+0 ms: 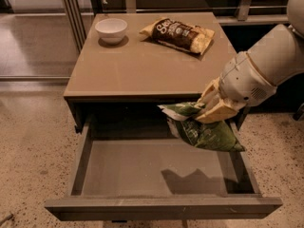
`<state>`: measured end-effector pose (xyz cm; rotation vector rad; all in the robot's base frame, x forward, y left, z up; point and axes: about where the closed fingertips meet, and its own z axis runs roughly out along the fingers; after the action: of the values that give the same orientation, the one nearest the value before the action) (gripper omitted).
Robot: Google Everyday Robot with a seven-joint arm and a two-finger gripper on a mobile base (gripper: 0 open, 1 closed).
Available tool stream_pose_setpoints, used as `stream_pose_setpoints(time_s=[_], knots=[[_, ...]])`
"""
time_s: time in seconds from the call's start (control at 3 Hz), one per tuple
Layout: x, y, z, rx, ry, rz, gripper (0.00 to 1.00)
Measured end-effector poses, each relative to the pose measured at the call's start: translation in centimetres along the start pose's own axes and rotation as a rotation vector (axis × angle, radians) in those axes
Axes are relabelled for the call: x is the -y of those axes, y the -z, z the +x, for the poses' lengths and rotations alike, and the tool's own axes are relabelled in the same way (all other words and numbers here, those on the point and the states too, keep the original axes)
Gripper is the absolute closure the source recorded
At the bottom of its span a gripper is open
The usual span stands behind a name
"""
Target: Place green jalapeno chip bag into top drawer
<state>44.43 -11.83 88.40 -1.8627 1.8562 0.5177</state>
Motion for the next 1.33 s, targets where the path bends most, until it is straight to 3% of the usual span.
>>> stream_pose_setpoints(time_s=[0.33, 0.67, 1.0, 1.33], knots=[[-1.1, -5.0, 3.0, 0.01, -0.036, -0.054, 1.0], [-1.3, -5.3, 3.0, 0.007, -0.038, -0.058, 1.0], [-1.6, -6.1, 3.7, -0.016, 0.0, -0.009, 1.0], [-0.7, -8.4, 4.3, -0.002, 0.067, 0.079, 1.0]])
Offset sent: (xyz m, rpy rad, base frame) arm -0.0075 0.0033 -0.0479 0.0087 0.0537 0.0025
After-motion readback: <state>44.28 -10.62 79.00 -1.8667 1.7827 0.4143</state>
